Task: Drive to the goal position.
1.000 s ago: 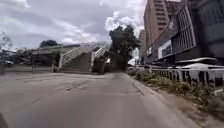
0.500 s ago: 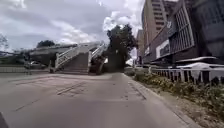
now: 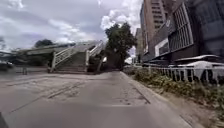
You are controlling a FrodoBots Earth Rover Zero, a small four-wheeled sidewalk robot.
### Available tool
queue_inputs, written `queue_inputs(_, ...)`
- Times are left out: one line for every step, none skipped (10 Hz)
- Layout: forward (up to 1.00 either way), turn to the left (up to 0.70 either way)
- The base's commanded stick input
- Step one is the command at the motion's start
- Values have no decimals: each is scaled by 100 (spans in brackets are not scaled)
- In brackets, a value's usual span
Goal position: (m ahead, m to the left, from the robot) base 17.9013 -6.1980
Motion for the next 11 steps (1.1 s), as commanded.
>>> queue_inputs(45,0)
queue_inputs(45,0)
queue_inputs(45,0)
queue_inputs(45,0)
queue_inputs(45,0)
queue_inputs(45,0)
queue_inputs(45,0)
queue_inputs(45,0)
queue_inputs(45,0)
queue_inputs(45,0)
queue_inputs(45,0)
